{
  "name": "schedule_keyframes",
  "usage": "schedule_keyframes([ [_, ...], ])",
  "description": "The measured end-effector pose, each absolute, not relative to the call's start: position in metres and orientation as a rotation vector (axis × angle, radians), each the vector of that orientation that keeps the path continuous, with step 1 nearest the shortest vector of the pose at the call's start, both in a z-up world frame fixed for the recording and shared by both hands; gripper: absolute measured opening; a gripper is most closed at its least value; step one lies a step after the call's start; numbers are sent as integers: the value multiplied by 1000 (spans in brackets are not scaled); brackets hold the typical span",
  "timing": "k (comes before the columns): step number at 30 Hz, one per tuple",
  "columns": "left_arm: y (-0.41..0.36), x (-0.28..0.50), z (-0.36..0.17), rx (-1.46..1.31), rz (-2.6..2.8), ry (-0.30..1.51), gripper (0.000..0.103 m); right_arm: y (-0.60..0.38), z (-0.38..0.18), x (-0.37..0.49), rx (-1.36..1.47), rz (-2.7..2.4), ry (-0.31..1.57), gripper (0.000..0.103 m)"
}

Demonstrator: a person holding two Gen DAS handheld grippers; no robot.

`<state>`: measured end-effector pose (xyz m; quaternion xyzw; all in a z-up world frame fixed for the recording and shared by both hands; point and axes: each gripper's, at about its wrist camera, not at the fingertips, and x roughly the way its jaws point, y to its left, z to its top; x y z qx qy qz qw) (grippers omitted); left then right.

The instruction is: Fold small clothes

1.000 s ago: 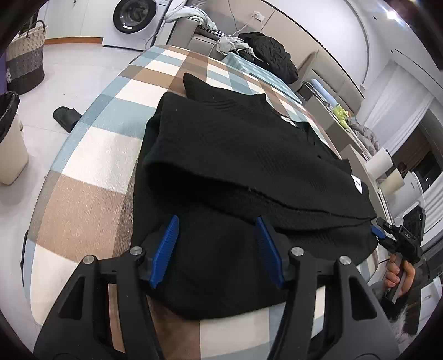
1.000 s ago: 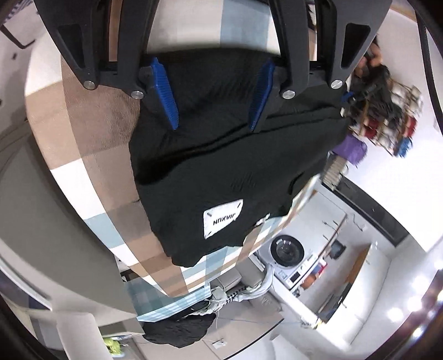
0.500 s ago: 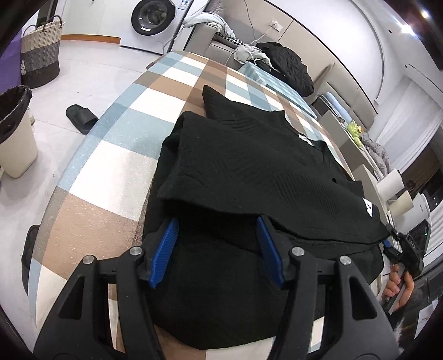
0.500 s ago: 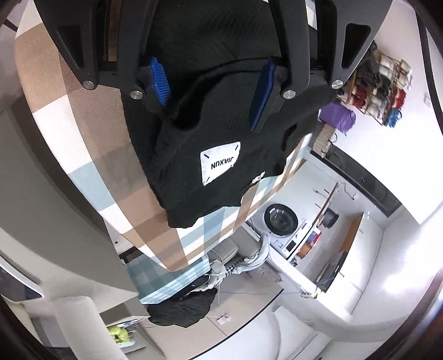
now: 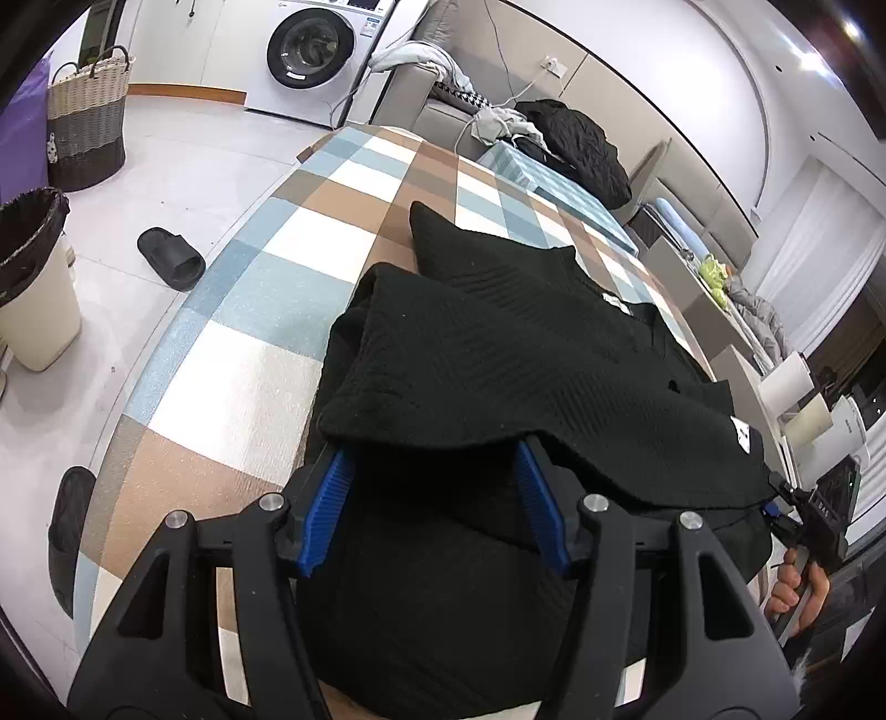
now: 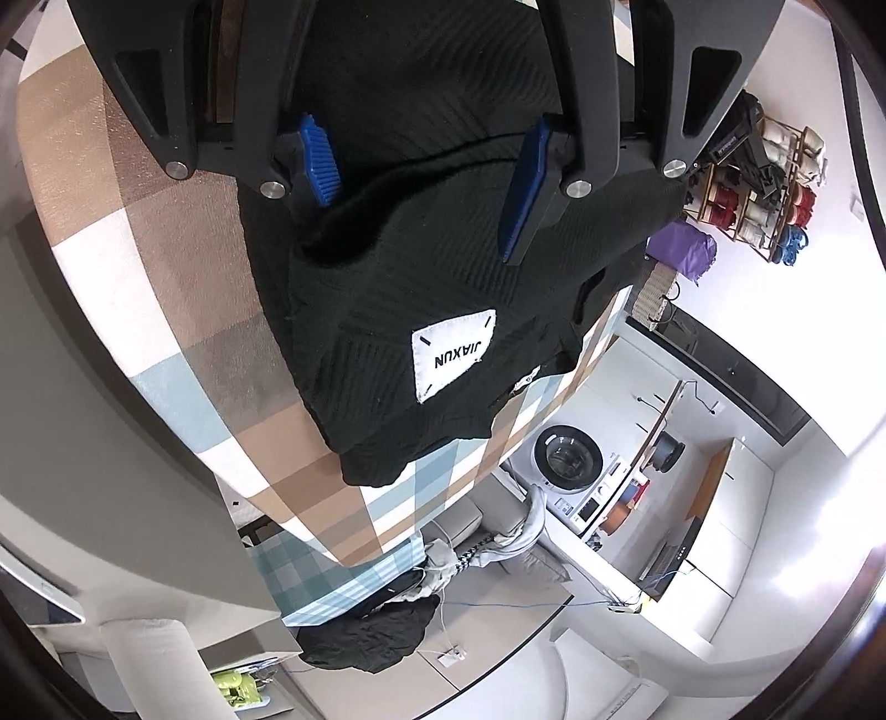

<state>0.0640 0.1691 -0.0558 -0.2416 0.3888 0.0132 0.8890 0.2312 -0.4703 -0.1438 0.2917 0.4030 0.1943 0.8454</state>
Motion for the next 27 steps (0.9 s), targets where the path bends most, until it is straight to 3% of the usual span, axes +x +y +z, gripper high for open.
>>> schedule_keyframes([
  [9, 184, 30, -42, -473, 68, 766, 55, -472, -144, 230, 612, 414, 850, 55],
  [16, 199, 63, -55, -582, 6, 809, 55, -471, -144, 229, 607, 416, 853, 55],
  [21, 180, 72, -46, -523, -52, 790, 35, -471, -143, 228, 601, 408, 856, 55],
  [27, 179, 81, -43, -544, -58, 799, 34, -470, -143, 230, 597, 409, 860, 55],
])
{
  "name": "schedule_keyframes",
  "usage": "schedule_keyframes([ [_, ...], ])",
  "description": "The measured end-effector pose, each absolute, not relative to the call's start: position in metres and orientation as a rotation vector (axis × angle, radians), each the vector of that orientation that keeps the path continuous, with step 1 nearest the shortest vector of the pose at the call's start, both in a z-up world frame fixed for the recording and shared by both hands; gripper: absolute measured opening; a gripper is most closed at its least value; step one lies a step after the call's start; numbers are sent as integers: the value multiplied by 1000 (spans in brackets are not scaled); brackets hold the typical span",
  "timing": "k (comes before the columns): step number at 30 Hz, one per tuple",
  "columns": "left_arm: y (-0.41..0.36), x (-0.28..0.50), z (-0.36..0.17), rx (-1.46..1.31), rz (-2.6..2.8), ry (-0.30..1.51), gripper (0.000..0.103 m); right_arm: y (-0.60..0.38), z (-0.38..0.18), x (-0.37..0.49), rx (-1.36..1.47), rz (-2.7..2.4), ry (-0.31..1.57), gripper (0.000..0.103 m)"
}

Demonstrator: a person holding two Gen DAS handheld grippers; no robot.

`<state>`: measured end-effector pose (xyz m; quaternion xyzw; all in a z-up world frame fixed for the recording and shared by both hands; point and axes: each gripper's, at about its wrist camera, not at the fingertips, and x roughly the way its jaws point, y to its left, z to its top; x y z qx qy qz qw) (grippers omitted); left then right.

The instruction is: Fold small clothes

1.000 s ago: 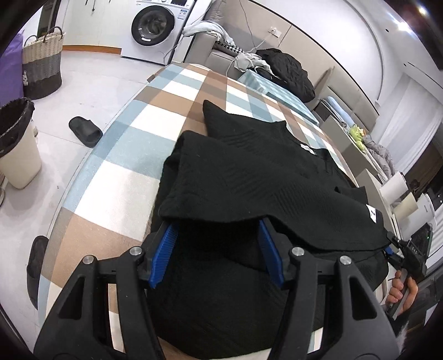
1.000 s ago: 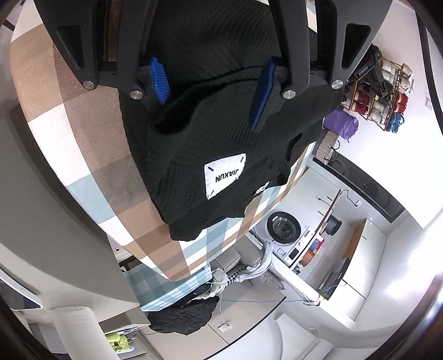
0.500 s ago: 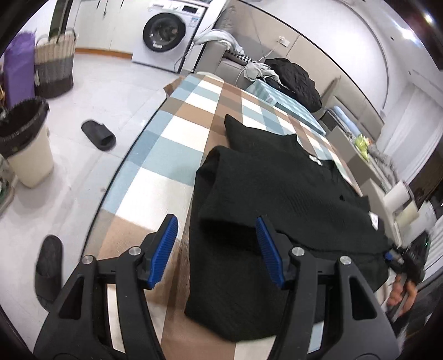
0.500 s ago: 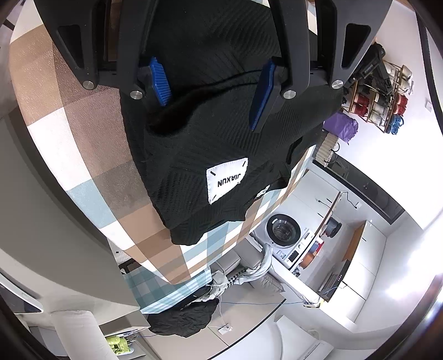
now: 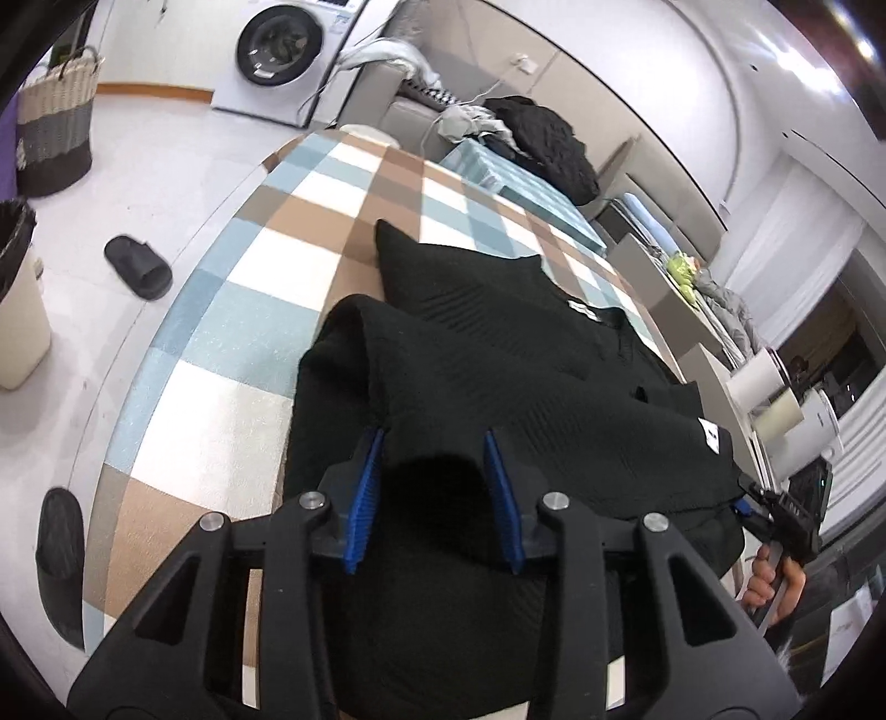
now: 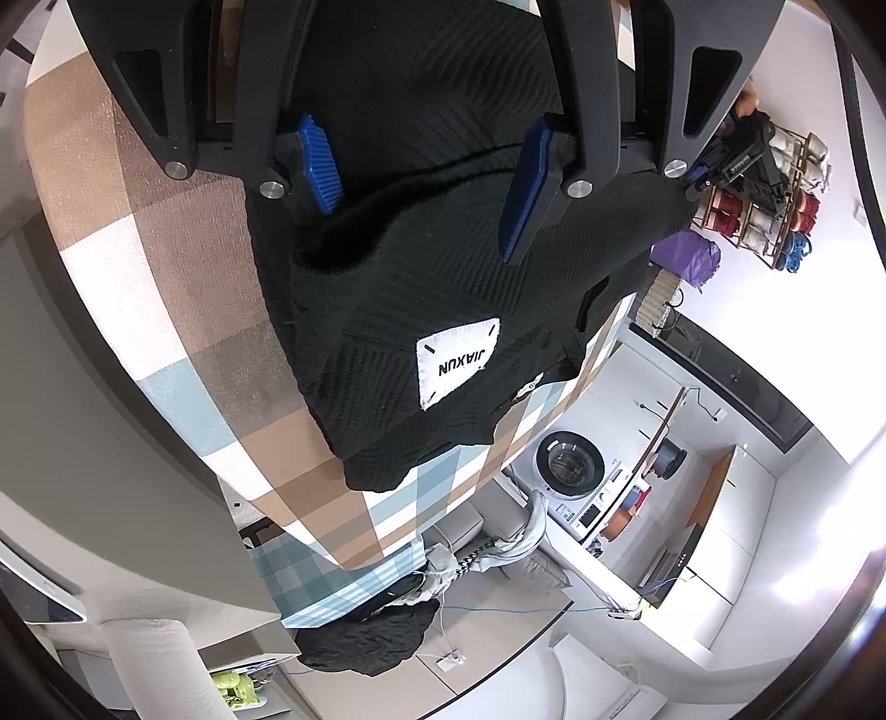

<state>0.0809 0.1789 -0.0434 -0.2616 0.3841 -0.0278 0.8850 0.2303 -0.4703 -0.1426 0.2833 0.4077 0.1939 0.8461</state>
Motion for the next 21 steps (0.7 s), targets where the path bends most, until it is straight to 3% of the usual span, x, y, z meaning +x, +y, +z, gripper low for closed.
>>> schedule_keyframes([
  [2, 182, 86, -46, -566, -47, 809, 29, -470, -142, 231, 598, 409, 861, 55],
  [5, 185, 91, -47, -578, -36, 811, 11, -472, -142, 233, 616, 404, 867, 55],
  [8, 182, 92, -42, -557, -35, 788, 7, -478, -141, 234, 656, 387, 861, 55],
  [10, 180, 91, -38, -548, -32, 770, 6, -480, -141, 235, 665, 388, 861, 39],
  [11, 181, 90, -36, -551, -30, 761, 6, -481, -141, 236, 666, 385, 859, 23],
  [12, 181, 90, -34, -557, -30, 753, 6, -481, -141, 237, 668, 385, 861, 13],
  [13, 182, 90, -31, -561, -33, 744, 6, -479, -141, 238, 667, 383, 861, 8],
  [21, 191, 124, 8, -540, -23, 664, 6, -478, -97, 274, 663, 391, 796, 5],
])
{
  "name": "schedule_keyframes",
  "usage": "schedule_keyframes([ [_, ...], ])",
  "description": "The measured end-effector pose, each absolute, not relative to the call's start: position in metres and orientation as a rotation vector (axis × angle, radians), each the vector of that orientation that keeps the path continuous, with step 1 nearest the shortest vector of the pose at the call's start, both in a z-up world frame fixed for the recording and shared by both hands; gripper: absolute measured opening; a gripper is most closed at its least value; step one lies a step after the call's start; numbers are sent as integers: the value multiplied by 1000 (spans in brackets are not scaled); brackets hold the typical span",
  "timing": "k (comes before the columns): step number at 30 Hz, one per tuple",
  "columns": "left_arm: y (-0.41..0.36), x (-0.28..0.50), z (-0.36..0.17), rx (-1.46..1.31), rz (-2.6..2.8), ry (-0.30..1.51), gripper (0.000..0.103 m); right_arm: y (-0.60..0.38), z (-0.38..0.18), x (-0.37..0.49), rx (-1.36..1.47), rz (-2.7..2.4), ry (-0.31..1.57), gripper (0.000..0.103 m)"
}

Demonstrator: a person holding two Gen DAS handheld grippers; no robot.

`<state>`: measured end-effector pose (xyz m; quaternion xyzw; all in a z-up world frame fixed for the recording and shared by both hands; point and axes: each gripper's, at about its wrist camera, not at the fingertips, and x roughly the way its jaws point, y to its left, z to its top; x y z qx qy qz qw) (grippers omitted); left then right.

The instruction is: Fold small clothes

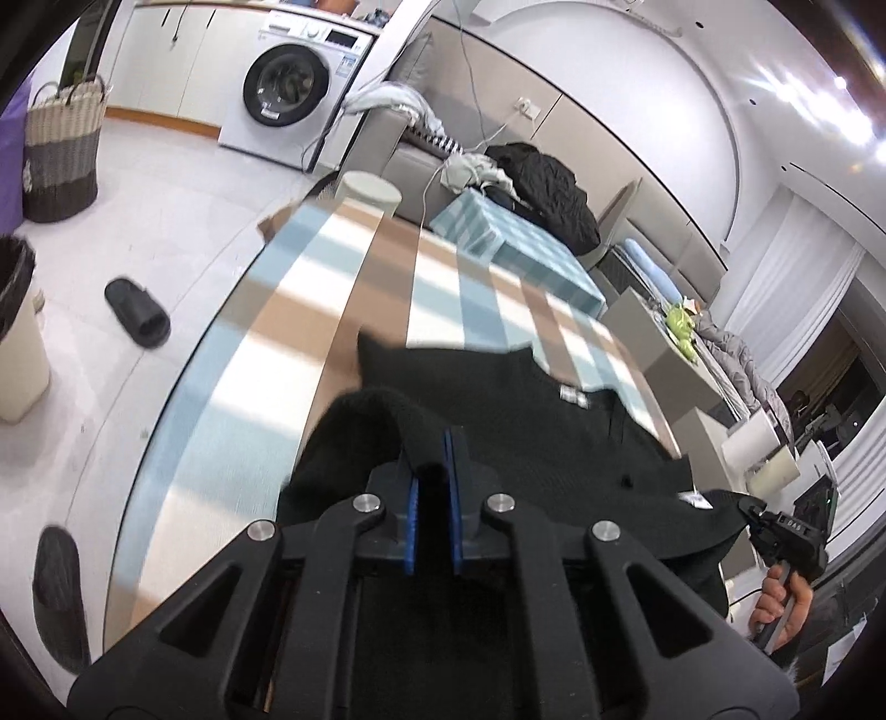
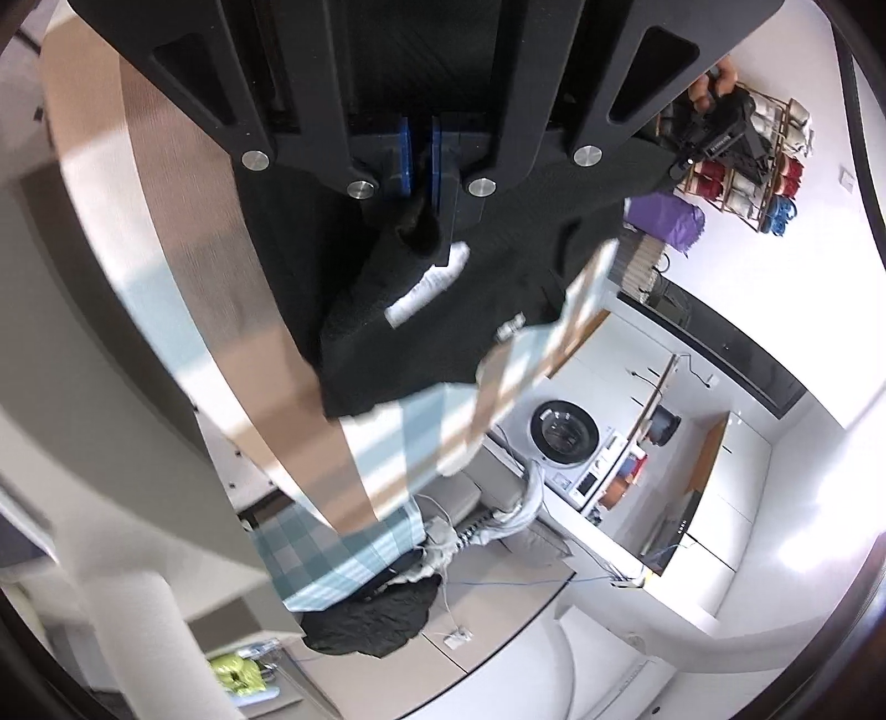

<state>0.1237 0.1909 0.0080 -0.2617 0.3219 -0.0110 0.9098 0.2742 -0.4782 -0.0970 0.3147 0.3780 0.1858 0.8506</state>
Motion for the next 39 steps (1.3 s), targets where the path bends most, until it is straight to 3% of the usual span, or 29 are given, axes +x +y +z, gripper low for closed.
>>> schedule_keyframes([
  [8, 220, 218, 25, -600, -32, 654, 7, -471, -78, 378, 692, 344, 846, 8],
  [10, 227, 239, 19, -605, 2, 713, 26, -472, -88, 405, 726, 328, 886, 35],
  [11, 231, 246, 17, -591, 42, 730, 47, -475, -92, 415, 746, 312, 890, 56],
  [13, 241, 249, 13, -584, 90, 714, 60, -479, -97, 424, 733, 277, 890, 57],
  [15, 249, 247, 8, -574, 84, 732, 60, -481, -97, 425, 680, 262, 894, 57],
  [21, 239, 239, -15, -455, 90, 794, 60, -472, -104, 415, 445, 230, 933, 57],
  [32, 160, 269, -38, -74, 33, 908, 62, -444, -114, 412, 338, 257, 969, 62],
  [34, 155, 278, -48, -22, 70, 945, 53, -443, -116, 412, 335, 257, 973, 62],
  [36, 156, 281, -53, 0, 102, 952, 27, -442, -117, 410, 326, 260, 977, 62],
  [39, 166, 275, -48, -23, 107, 909, 11, -442, -118, 407, 308, 262, 978, 62],
])
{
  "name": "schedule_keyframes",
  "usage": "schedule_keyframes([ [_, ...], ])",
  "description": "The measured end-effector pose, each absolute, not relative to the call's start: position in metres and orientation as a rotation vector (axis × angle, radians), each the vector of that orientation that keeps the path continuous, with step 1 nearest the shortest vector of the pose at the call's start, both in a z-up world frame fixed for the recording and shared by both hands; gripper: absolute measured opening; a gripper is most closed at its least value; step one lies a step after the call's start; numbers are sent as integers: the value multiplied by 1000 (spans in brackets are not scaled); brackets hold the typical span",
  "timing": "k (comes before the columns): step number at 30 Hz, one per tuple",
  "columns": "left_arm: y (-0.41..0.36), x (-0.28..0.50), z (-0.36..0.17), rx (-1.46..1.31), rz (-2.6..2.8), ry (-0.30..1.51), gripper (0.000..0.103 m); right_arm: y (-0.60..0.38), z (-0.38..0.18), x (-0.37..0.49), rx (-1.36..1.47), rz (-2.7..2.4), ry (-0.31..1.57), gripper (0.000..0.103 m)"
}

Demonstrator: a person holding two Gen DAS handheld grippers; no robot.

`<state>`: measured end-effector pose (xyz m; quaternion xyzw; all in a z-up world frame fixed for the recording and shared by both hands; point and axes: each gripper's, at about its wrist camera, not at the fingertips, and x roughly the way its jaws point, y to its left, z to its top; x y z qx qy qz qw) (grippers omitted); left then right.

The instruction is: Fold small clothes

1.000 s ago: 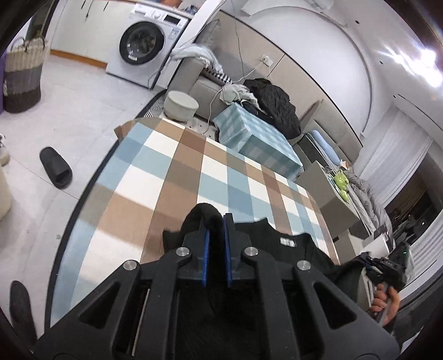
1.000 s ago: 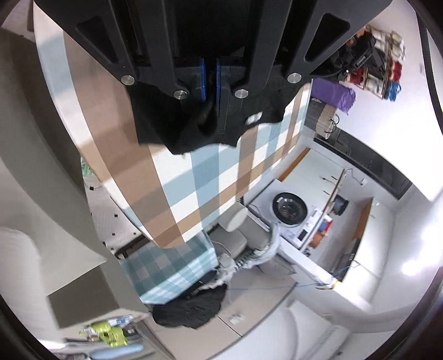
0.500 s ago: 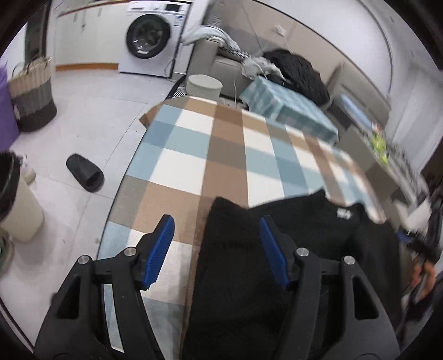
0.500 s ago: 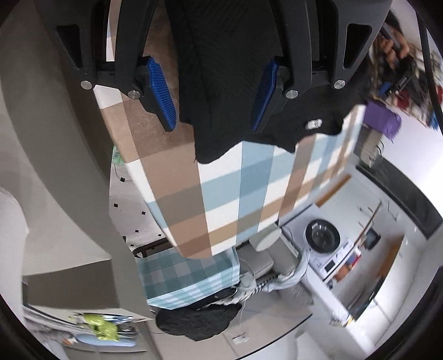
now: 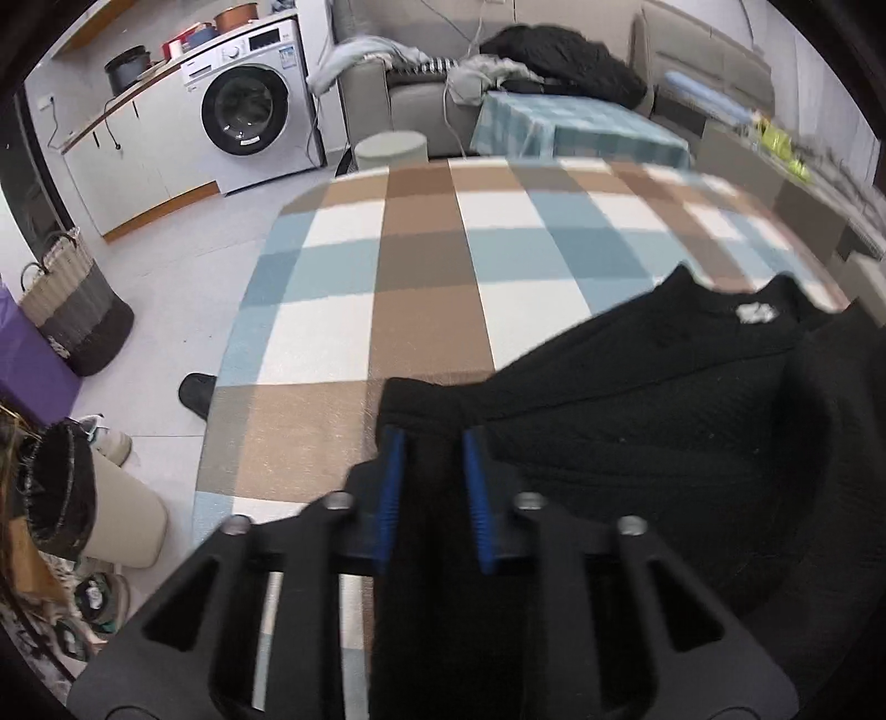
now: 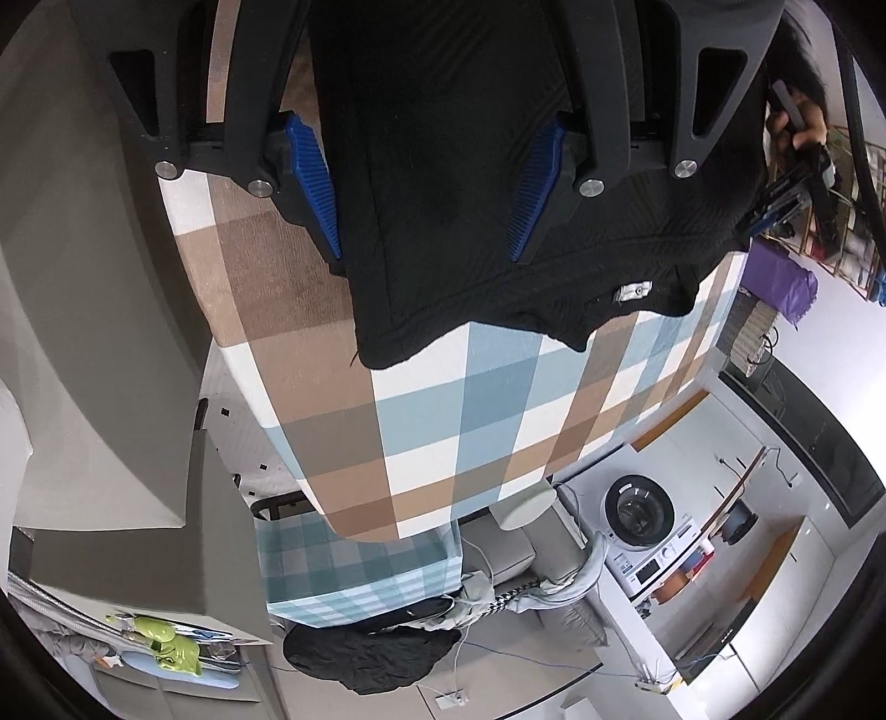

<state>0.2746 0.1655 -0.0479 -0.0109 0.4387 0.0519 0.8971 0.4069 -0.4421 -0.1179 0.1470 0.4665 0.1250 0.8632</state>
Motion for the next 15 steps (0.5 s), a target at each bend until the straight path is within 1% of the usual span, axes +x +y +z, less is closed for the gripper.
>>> schedule_keyframes([
  [3, 178, 265, -36, -69, 114, 852, 6, -440, -119, 405, 288, 268, 978, 62],
  [10, 208, 248, -8, -215, 138, 722, 5, -441, -120, 407, 296, 266, 980, 62],
  [13, 225, 244, -6, -306, 148, 695, 4, -444, -122, 406, 301, 253, 980, 62],
  [15, 233, 246, -13, -340, 151, 723, 4, -447, -124, 407, 308, 244, 989, 62],
])
